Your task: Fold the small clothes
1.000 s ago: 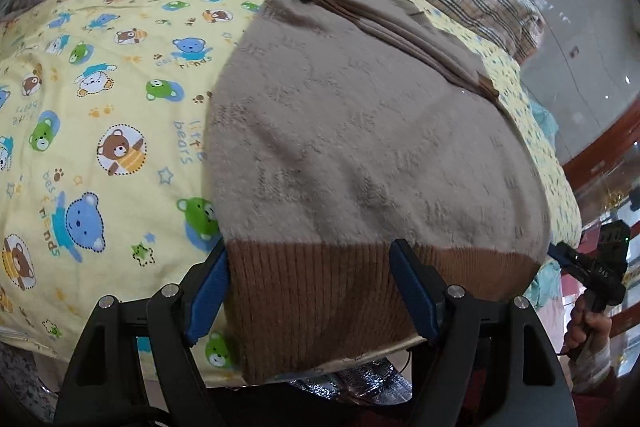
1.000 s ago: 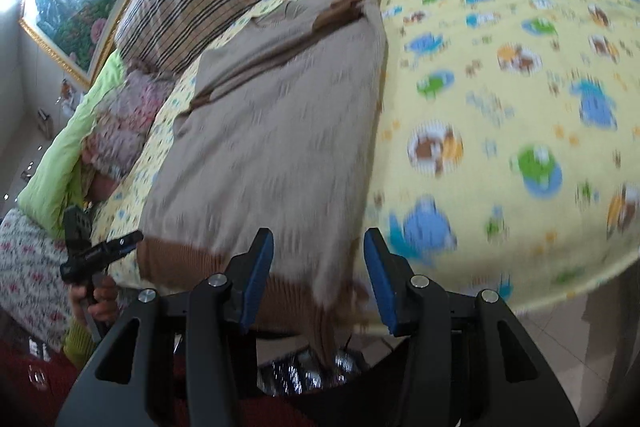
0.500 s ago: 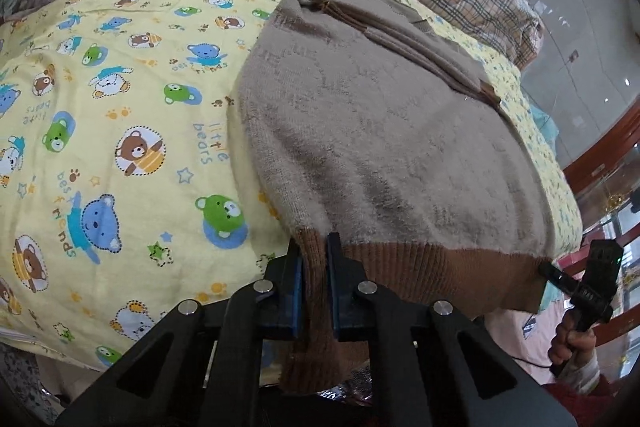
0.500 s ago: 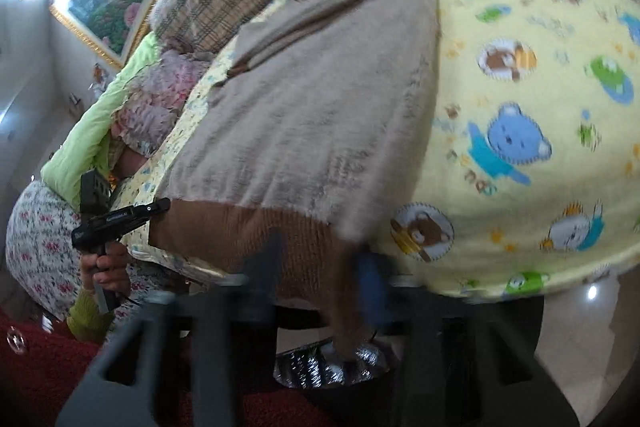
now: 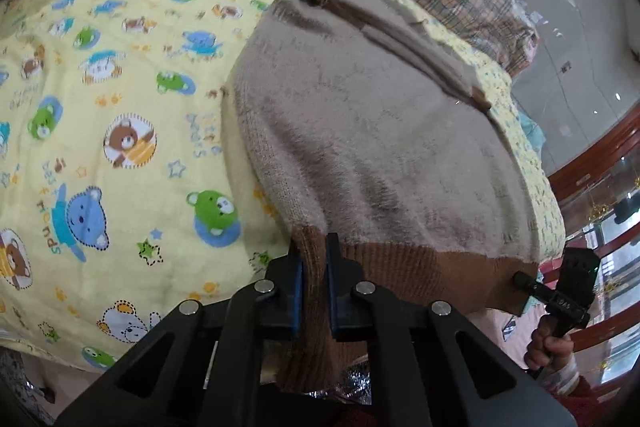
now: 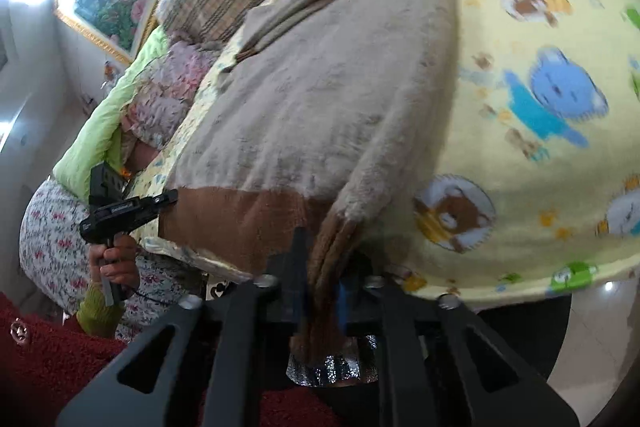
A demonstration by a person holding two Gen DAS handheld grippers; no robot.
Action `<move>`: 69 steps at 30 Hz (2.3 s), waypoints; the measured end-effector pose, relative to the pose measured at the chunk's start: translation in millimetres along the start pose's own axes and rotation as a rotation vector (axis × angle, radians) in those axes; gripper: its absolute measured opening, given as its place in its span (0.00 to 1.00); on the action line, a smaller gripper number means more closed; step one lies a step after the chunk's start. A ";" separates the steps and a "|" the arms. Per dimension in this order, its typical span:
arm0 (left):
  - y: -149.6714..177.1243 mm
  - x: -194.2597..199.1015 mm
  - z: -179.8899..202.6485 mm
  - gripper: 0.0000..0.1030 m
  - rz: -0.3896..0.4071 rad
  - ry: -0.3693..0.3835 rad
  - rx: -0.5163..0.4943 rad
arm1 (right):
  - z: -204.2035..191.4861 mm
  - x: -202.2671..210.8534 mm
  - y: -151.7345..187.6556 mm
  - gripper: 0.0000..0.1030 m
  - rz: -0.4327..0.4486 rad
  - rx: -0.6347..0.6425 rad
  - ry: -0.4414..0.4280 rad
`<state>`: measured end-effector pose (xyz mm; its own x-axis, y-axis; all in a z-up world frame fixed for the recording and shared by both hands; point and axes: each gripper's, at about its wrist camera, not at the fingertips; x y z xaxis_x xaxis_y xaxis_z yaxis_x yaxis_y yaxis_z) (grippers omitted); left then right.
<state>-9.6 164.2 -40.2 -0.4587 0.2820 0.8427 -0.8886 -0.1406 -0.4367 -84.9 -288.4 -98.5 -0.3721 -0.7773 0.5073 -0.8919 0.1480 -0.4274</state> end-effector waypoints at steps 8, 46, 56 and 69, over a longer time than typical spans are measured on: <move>-27.9 41.2 7.2 0.06 0.152 0.108 0.064 | -35.3 50.1 -47.3 0.08 0.165 0.083 -0.134; -359.3 -139.8 70.2 0.05 0.236 -0.036 0.085 | 97.8 -52.6 -387.0 0.08 0.327 -0.011 0.084; -369.8 -190.2 54.0 0.06 0.192 -0.110 0.077 | 147.3 -89.5 -396.7 0.09 0.275 -0.099 0.152; -370.7 -141.9 55.2 0.46 0.202 -0.101 0.042 | 127.5 -50.7 -399.8 0.56 0.408 -0.084 0.198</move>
<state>384.7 123.9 19.5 -0.6235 0.1481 0.7677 -0.7772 -0.2244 -0.5879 323.3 -386.0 -48.8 -0.7320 -0.5145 0.4466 -0.6767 0.4730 -0.5642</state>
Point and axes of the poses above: each gripper's, at about its wrist camera, not at the fingertips, and x roughly against the way its jaws point, z to its right, y to its underside, and after that the axes turned 10 degrees about -y, right-handed
